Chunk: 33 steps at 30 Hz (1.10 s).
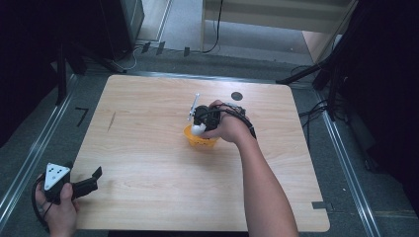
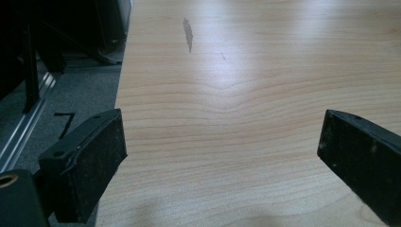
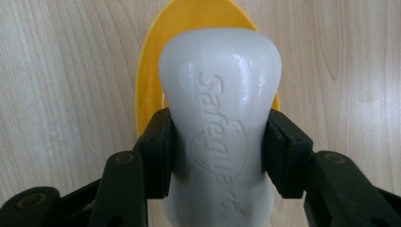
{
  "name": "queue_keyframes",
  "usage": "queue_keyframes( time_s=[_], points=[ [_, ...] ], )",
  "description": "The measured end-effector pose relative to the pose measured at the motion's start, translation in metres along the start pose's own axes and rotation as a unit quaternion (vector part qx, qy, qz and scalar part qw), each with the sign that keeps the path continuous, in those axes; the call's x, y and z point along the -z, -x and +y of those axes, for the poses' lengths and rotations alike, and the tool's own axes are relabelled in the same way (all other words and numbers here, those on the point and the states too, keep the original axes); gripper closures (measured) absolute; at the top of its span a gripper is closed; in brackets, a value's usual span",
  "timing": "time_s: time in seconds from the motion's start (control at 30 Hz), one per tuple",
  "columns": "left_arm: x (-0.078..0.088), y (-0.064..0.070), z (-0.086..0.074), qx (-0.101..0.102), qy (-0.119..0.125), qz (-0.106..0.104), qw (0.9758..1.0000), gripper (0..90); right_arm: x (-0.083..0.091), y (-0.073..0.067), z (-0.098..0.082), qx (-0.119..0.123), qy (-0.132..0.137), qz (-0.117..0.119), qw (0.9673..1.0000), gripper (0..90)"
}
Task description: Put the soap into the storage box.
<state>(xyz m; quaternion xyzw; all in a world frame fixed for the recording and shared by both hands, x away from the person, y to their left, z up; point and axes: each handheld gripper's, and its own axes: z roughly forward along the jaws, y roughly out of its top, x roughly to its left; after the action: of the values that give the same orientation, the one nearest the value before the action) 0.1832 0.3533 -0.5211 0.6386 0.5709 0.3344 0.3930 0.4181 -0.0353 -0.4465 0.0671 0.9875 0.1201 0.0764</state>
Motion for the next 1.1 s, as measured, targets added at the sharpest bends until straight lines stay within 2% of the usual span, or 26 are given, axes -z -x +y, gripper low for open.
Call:
queue_keyframes(
  time_s=[0.33, 0.47, 0.53, 0.83, 0.97, 1.03, 1.1],
  points=[
    [0.0, 0.0, 0.0, -0.001, 0.0, -0.001, 1.0, 2.2, -0.008, 0.0, 0.003, 0.003, -0.009, 0.001, 1.0, 50.9],
    [0.0, 0.0, 0.0, -0.001, -0.001, -0.001, 1.0, 2.2, -0.012, 0.001, 0.004, 0.013, -0.01, 0.001, 0.9999, 50.9],
    [0.0, 0.0, 0.0, 0.0, 0.0, -0.001, 1.0, 2.2, -0.014, 0.0, 0.004, 0.005, -0.012, 0.002, 0.9999, 50.9],
    [0.0, 0.0, 0.0, -0.001, -0.001, -0.003, 1.0, 2.2, -0.024, 0.001, 0.004, 0.004, -0.02, 0.009, 0.9998, 50.9],
    [0.0, 0.0, 0.0, 0.0, 0.0, -0.002, 1.0, 2.2, -0.028, 0.002, 0.004, 0.015, -0.017, 0.009, 0.9997, 50.8],
    [0.0, 0.0, 0.0, 0.0, 0.0, -0.003, 1.0, 2.2, -0.029, 0.002, 0.004, 0.013, -0.015, 0.013, 0.9997, 50.6],
    [0.0, 0.0, 0.0, 0.0, 0.0, -0.003, 1.0, 2.2, -0.028, 0.002, 0.003, 0.001, -0.018, 0.016, 0.9997, 50.2]
  ],
)
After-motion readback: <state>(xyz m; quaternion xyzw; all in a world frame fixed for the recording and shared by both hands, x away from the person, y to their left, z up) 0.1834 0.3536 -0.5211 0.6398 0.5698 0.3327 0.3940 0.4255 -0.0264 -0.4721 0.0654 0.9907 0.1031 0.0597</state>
